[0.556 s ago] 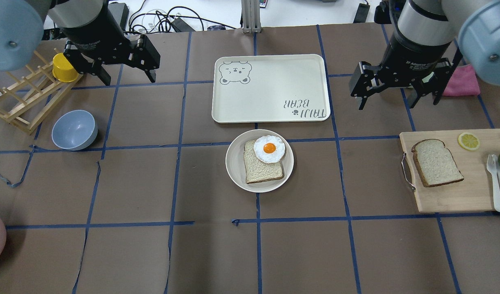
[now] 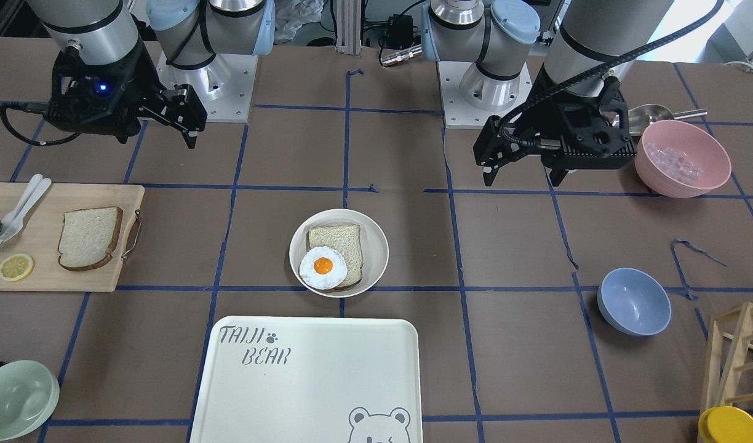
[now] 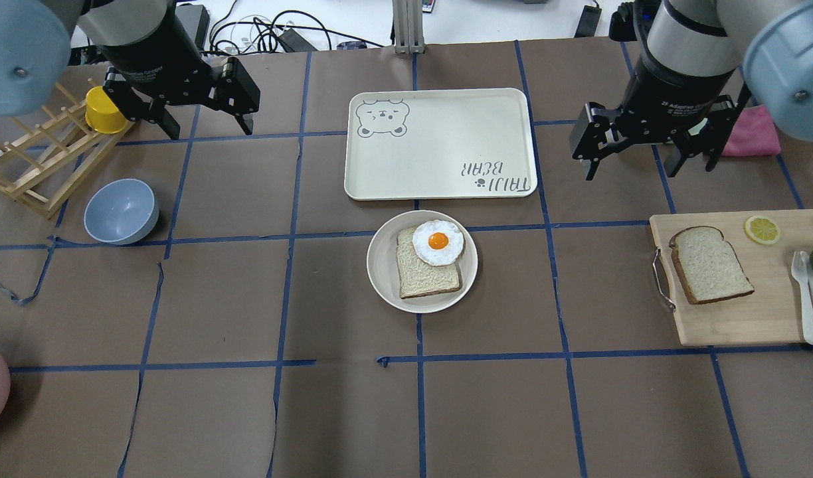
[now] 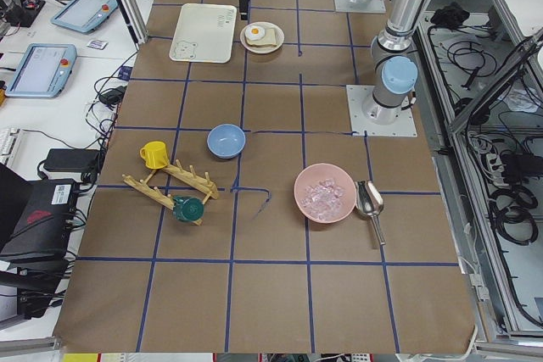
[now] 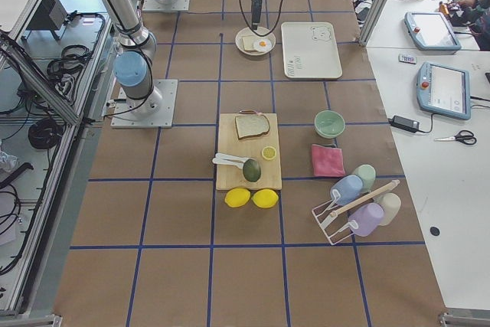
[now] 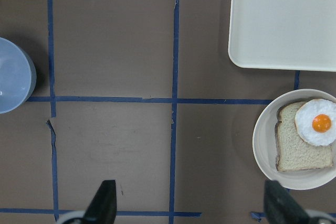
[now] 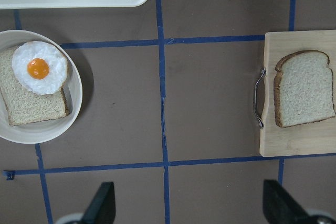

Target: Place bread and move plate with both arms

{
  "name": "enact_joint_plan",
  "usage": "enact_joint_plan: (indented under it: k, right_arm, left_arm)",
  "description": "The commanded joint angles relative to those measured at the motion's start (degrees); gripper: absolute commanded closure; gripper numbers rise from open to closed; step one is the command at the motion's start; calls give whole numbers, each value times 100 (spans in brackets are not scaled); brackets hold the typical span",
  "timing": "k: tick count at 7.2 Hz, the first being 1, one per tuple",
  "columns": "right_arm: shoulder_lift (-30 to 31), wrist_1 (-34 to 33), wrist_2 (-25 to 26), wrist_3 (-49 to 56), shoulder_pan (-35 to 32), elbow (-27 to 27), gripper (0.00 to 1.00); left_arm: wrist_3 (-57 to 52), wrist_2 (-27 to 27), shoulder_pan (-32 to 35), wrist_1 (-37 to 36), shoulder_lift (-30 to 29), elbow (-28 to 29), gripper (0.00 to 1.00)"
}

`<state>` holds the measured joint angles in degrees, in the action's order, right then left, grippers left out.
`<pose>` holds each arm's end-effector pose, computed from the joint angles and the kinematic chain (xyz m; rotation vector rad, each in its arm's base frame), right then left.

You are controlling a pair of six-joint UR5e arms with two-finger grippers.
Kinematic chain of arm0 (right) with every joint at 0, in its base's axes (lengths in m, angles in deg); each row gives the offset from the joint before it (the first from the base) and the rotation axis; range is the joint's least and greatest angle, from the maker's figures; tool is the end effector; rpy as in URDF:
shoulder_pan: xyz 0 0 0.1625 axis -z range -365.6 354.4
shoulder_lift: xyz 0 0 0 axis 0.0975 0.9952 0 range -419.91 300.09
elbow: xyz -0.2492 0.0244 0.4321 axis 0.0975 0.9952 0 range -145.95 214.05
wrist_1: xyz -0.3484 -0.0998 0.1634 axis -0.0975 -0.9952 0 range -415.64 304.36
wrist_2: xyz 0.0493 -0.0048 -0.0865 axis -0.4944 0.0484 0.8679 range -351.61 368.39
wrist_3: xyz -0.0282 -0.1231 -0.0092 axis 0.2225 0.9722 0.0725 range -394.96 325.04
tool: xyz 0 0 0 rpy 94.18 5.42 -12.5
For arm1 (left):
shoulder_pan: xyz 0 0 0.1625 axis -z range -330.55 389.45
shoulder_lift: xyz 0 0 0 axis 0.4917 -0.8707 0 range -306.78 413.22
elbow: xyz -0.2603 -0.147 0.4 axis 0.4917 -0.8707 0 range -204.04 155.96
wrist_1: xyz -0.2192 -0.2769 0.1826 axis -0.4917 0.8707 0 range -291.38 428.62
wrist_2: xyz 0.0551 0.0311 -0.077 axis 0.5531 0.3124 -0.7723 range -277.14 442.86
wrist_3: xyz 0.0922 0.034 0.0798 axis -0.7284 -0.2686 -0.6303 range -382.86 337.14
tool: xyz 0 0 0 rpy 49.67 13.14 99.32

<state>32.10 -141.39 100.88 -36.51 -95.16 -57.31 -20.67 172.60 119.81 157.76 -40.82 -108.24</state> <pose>0.1244 -0.4495 0.5333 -0.0517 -3.0957 -0.0967 -0.1371 -0.5141 0.5502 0.0502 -3.1348 0.0716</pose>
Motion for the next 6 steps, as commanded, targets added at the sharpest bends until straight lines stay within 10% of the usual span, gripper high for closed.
enact_joint_plan:
  k: [1, 6]
  right_arm:
    - [1, 6, -3, 5, 0, -5, 0]
    - [-7, 50, 14, -30, 0, -22, 0]
  left_arm:
    - [0, 0, 0, -2, 0, 0, 0]
    - [0, -17, 0, -239, 9, 0, 0]
